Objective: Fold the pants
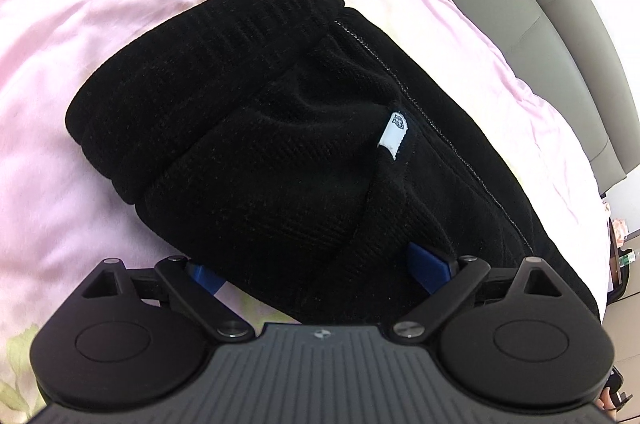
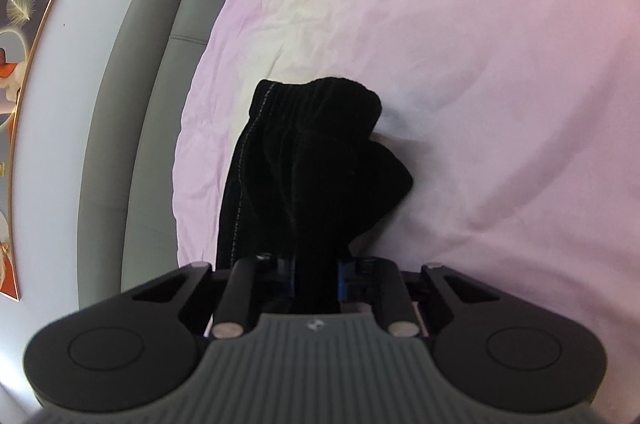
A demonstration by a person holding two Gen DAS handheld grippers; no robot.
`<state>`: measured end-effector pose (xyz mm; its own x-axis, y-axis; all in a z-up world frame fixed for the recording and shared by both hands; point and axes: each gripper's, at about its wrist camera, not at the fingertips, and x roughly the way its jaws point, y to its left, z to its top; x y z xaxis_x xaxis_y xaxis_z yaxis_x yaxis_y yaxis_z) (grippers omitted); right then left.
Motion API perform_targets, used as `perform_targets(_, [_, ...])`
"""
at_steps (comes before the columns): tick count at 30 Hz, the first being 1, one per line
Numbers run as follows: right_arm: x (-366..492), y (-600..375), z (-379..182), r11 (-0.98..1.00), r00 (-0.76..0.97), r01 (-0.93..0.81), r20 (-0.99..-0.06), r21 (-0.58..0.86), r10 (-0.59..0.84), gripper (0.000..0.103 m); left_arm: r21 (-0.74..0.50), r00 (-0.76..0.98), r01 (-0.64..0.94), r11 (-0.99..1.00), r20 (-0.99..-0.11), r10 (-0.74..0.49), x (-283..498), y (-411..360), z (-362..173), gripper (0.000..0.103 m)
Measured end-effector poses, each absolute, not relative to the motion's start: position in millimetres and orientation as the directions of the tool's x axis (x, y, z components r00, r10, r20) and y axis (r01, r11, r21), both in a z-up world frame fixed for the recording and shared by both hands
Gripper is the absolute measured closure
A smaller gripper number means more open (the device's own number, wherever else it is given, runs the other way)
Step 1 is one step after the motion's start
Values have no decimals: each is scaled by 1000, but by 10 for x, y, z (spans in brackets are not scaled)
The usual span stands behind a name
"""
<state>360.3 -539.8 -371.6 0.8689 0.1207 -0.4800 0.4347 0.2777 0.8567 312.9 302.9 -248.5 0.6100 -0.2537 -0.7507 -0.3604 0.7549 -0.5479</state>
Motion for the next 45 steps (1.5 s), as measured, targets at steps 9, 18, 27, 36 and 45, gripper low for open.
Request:
perform_targets(9, [3501, -5440, -3590, 244, 890, 402, -439, 883, 124, 91, -788, 720, -468, 399, -602, -344, 3062, 3433, -2804, 0])
perform_targets(18, [3450, -5392, -3718, 234, 887, 417, -450, 878, 108, 90, -818, 786, -472, 329, -559, -263, 2827, 3478, -2900, 60])
perform_targets(27, [3388, -5333, -3236, 357, 912, 332, -394, 873, 115, 92, -856, 849, -335, 395, -456, -267, 2632, 3545, -2402, 69])
perform_targets(36, [2508, -5418, -2916, 208, 931, 310, -341, 928, 132, 92, -877, 855, -317, 361, -429, -291, 2186, 3800, -2161, 69])
perform_targets(45, [1708, -5474, -3636, 108, 857, 469, -482, 876, 181, 92, -733, 710, -524, 433, -657, -252, 1997, 3832, -2632, 60])
